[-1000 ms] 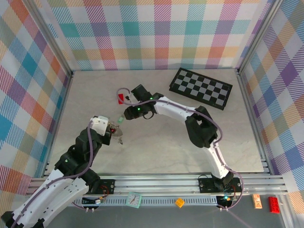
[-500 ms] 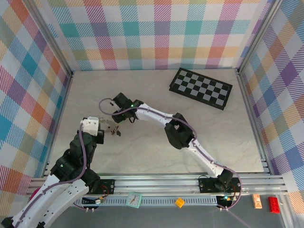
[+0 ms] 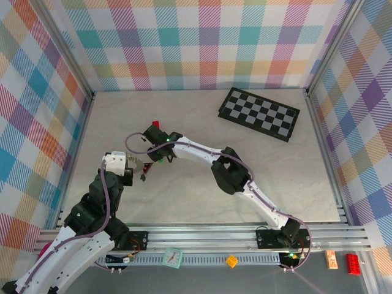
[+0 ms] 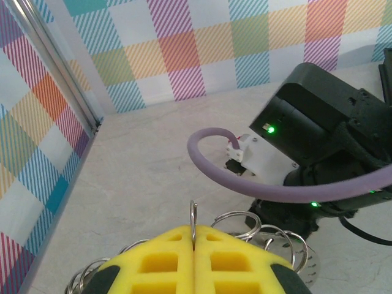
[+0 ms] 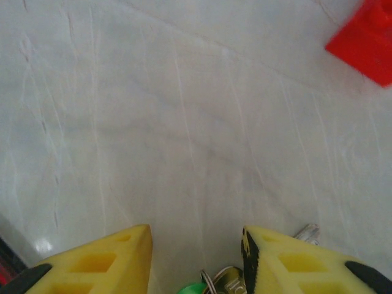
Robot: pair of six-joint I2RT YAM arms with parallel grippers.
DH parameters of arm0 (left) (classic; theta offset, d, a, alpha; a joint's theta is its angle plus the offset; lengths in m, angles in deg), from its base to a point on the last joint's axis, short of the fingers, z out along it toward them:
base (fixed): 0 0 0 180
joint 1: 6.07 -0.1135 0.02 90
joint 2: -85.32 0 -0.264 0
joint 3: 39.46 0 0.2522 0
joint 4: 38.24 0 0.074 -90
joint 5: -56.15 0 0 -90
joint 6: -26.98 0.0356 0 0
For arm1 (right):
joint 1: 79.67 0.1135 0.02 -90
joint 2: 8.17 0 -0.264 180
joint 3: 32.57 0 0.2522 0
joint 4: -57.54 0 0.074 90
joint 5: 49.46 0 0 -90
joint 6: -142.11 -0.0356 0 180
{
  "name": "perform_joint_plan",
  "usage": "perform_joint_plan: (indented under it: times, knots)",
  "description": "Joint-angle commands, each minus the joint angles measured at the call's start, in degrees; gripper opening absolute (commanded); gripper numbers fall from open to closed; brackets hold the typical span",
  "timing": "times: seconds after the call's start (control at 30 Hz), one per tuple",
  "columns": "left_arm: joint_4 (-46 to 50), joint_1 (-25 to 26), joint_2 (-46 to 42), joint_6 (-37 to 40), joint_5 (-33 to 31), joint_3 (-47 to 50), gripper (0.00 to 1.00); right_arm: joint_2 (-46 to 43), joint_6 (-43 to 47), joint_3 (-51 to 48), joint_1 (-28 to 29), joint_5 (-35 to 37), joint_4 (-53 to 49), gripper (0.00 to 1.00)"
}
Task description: Put the keys on the keyring
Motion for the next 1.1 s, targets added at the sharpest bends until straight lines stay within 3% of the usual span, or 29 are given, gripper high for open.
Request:
perform_joint_plan:
  times: [0.0, 0.33, 0.53, 0.73, 1.07]
  knots:
    - [-0.9, -0.5, -0.5, -0.2, 1.3, -1.9, 0.0, -6.2, -0.6, -10.5, -0.4, 1.5, -4.9, 0.41]
    - [-3.8, -0.6, 3.4, 0.1, 11.3, -1.2, 0.0, -26.1, -4.5, -42.1, -3.0, 0.4, 0.2, 0.36]
    - [-6.4, -0.5, 7.5, 1.0, 18.8, -1.8, 0.0, -35.5, -5.5, -54.6, -4.7, 1.5, -0.6, 0.35]
    - [-11.0, -0.5, 13.7, 3.1, 35.1, -1.8, 0.0, -42.3, -6.1, -61.1, -6.0, 0.4, -3.0, 0.36]
    - [-17.0, -0.6, 23.3, 5.0, 52.8, -1.0, 0.0, -53.7, -6.3, -67.2, -9.3, -11.6, -1.1, 0.48]
